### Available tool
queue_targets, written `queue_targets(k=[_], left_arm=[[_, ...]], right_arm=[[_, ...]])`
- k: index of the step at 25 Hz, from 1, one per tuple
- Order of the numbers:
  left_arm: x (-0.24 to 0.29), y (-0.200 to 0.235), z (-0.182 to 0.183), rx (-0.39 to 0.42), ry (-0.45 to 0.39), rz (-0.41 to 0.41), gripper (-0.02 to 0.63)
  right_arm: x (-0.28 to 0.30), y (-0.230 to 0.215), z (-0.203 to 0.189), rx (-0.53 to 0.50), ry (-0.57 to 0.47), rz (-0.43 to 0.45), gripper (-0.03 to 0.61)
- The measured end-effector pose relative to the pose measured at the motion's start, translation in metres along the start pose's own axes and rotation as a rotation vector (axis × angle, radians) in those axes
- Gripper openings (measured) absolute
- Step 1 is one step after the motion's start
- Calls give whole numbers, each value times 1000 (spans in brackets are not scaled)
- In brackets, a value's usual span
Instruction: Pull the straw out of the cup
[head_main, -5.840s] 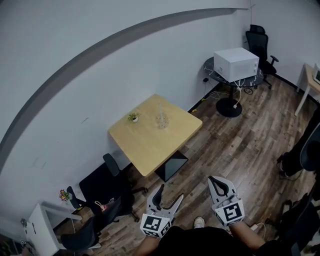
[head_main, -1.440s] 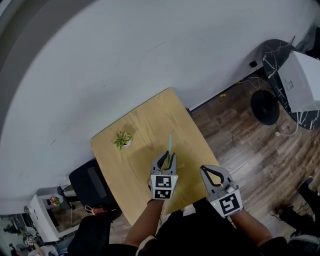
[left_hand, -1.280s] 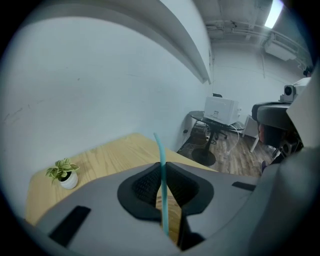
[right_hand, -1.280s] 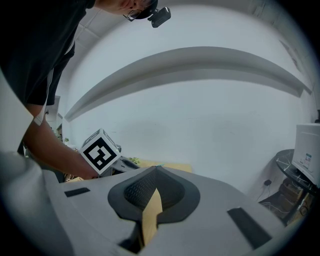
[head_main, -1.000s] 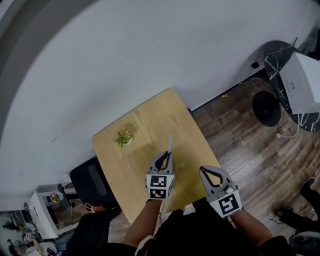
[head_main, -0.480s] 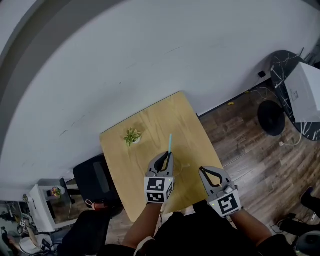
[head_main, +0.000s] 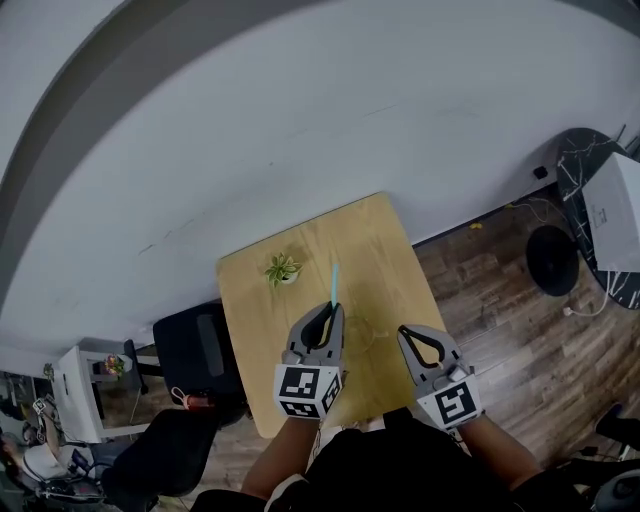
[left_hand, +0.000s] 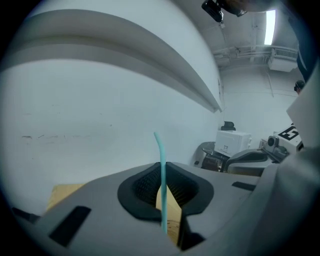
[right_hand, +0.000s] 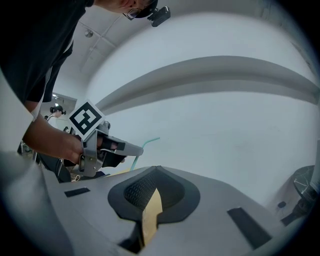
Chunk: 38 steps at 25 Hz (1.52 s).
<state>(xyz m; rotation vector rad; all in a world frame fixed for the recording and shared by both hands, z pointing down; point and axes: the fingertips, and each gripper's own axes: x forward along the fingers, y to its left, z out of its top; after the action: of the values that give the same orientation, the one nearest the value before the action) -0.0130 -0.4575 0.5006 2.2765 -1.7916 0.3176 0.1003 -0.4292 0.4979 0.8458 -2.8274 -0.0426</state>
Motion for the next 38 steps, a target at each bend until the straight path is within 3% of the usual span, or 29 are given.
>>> queue_targets(k=[9, 17, 26, 38], left_arm=[[-38, 16, 37, -51, -125, 73, 46], [-83, 40, 56, -44, -213, 102, 46], [-109, 58, 39, -38, -194, 102, 46], [-120, 56, 38, -47, -209, 49, 46]], right_arm=[[14, -13, 34, 25, -97, -7, 18], [32, 18, 77, 31, -160, 52, 18], [50, 57, 89, -14, -148, 81, 17], [46, 67, 91, -30, -111, 42, 17]])
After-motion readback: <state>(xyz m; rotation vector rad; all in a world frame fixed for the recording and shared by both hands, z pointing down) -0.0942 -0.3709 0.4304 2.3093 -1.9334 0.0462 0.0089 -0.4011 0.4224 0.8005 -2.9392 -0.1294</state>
